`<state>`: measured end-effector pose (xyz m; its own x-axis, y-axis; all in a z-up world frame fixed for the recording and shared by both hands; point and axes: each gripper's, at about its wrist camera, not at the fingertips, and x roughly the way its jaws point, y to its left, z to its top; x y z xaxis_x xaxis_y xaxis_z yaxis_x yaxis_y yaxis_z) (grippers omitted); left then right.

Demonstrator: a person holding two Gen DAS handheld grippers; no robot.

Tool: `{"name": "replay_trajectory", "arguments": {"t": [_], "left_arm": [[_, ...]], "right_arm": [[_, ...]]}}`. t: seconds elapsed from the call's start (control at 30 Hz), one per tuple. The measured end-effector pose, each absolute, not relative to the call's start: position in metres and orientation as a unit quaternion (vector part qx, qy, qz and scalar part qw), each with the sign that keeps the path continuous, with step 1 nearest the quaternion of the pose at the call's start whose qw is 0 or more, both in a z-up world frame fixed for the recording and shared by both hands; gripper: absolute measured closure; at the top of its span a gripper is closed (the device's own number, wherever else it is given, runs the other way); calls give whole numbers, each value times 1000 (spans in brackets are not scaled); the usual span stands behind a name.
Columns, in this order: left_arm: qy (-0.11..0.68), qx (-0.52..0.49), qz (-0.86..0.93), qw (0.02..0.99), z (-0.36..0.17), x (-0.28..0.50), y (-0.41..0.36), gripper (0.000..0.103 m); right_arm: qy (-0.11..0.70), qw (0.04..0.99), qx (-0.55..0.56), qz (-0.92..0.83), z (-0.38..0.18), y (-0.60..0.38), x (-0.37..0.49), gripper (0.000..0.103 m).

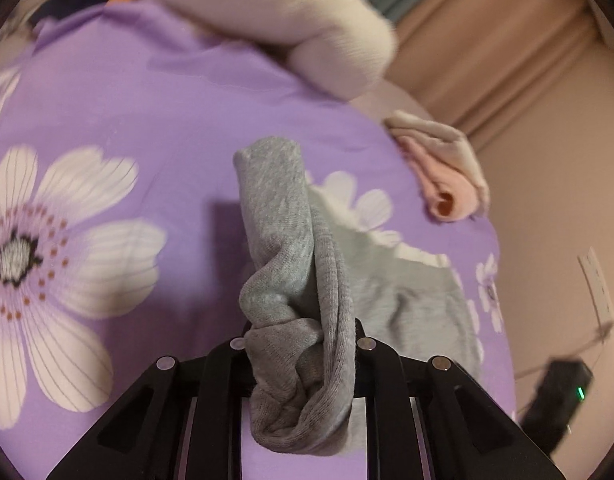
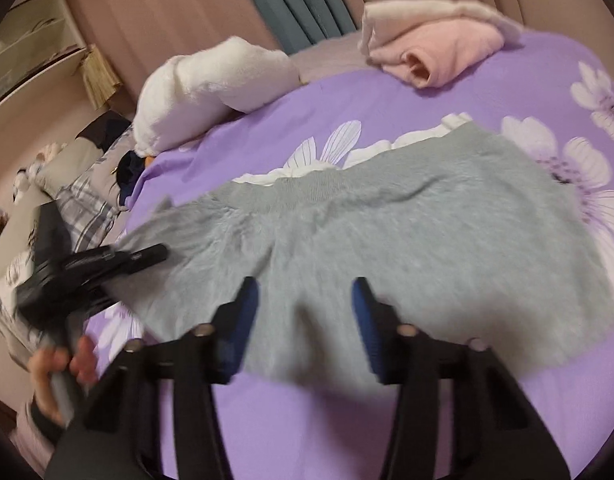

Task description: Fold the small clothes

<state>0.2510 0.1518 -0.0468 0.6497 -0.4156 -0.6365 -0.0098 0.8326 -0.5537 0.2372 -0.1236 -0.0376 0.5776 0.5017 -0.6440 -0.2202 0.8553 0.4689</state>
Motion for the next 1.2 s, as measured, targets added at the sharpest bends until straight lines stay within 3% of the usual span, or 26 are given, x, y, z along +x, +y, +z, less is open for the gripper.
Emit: {"name": "replay_trajectory", "arguments": {"t": [0.17,0.33,0.57,0.83,0.93,1.03,1.07,1.2], "left_arm": [[388,-232,-133,882,-18,252,136,86],[387,-207,-140,887,-5,259,109,86],[381,-181,-149,894,10,259,85,86],[375,-145,-171,899,13,256,47,86],[369,-124,-182,903,19,251,28,86],[363,-100,-193,906,24,248,8,86],[362,-93,-196,906,24,246,2,86],[371,-56,-209,903,17,245,-28,86]], "right_arm": [[430,863,165,210,-49,-98,265,81],[454,858,119,208,-70,-80,272,90],[440,857,114,242,-41,-92,247,84],[458,842,109,262,-68,-91,229,86],[463,829,147,276,-66,-108,227,78],[447,827,221,258,-62,-145,224,51],[436,824,261,250,-62,-165,223,46],[398,778,414,255,-70,-227,226,36]]}}
